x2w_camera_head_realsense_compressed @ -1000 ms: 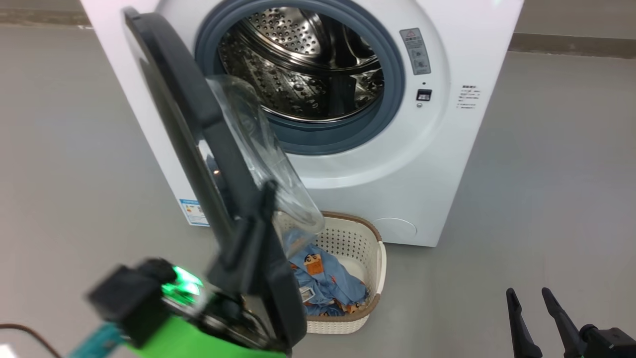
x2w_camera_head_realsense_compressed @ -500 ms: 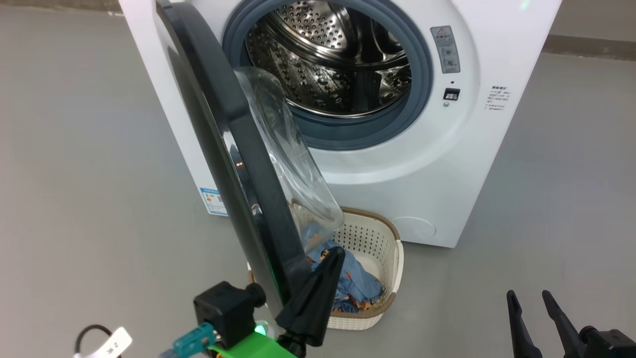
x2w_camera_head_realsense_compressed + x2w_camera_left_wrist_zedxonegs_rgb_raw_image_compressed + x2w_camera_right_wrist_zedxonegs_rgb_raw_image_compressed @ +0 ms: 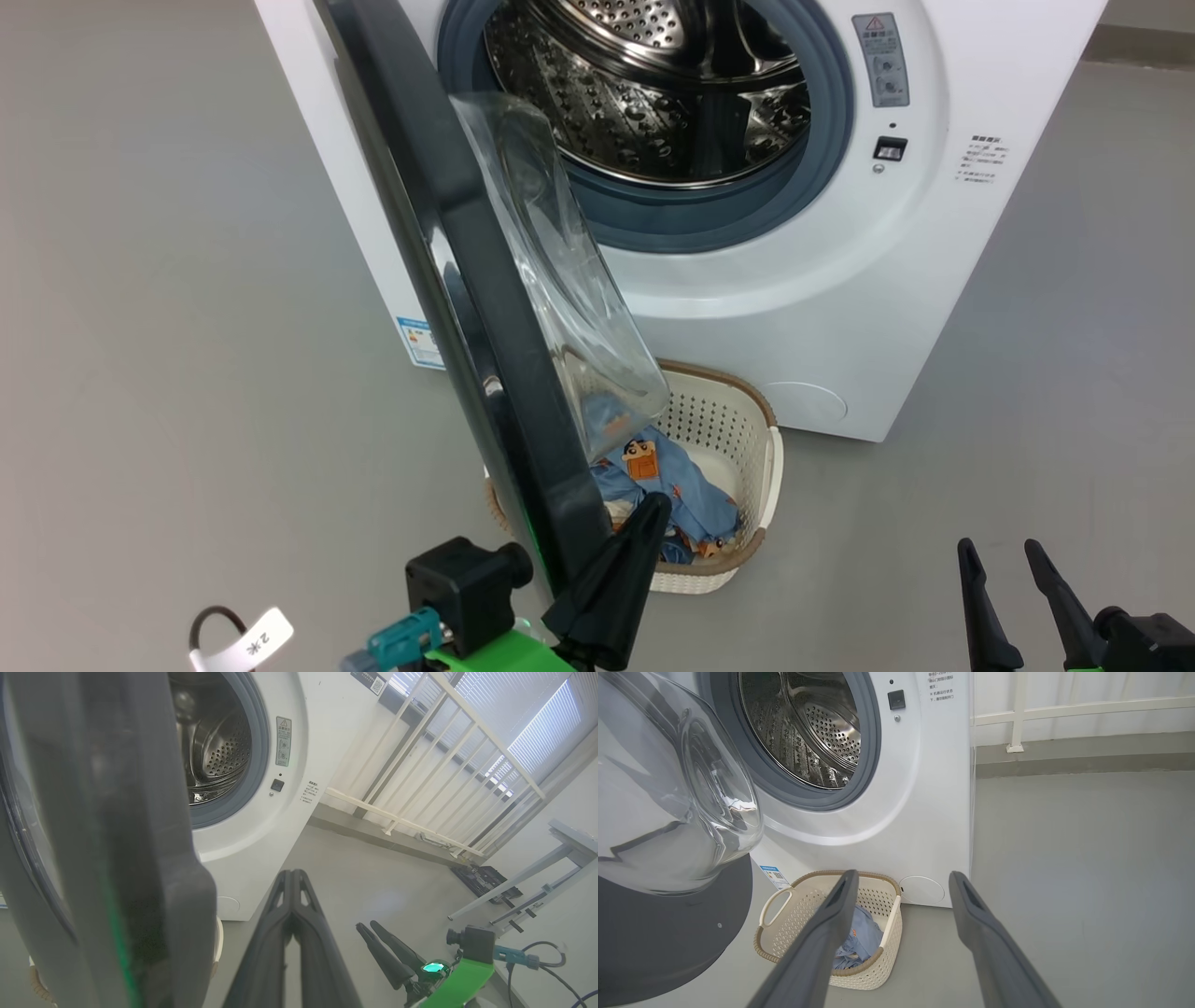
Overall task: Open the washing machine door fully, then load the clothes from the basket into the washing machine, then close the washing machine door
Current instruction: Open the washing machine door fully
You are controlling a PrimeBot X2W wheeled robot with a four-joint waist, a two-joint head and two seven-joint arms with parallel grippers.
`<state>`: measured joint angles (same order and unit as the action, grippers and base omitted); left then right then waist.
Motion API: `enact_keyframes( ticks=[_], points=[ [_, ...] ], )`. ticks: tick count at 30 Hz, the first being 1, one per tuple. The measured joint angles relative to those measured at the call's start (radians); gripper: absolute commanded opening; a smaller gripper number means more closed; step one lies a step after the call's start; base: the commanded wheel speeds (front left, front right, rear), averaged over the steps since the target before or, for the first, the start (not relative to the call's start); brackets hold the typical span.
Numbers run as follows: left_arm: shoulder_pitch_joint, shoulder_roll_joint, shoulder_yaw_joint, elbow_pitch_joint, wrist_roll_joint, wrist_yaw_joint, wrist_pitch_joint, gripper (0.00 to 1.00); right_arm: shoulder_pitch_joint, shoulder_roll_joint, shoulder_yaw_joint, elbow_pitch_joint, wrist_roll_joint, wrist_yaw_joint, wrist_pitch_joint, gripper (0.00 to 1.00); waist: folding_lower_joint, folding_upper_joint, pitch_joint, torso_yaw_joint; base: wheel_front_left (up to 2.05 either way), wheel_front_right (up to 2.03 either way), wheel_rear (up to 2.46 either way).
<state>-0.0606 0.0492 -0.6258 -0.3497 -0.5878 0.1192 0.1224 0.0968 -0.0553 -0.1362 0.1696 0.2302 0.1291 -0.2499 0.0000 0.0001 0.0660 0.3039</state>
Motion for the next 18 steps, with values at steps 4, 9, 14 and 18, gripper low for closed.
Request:
enact_keyframes(
  ticks=[4,9,14,18],
  points=[
    [-0.002,0.0,0.002,0.008,-0.001,0.0,0.001,0.0,-0.001,-0.001,0.0,0.0,0.0,0.0,0.0,1.0,0.0,0.0,0.012,0.007,0.0,0.0,0.0],
    [-0.02,0.006,0.026,0.019,-0.007,0.001,-0.001,0.0,-0.018,-0.009,0.001,0.001,-0.002,0.0,0.0,1.0,0.0,0.0,0.03,0.014,0.0,0.0,0.0],
    [-0.029,0.005,0.027,0.031,-0.007,0.001,-0.008,0.0,-0.038,-0.014,0.002,0.001,-0.002,0.0,0.0,1.0,0.0,0.0,0.047,0.017,0.0,0.0,0.0],
    [-0.031,0.005,0.027,0.038,-0.008,0.0,-0.01,0.0,-0.038,-0.015,0.002,0.002,-0.002,0.0,0.0,1.0,0.0,0.0,0.052,0.022,0.0,0.0,0.0]
  ],
)
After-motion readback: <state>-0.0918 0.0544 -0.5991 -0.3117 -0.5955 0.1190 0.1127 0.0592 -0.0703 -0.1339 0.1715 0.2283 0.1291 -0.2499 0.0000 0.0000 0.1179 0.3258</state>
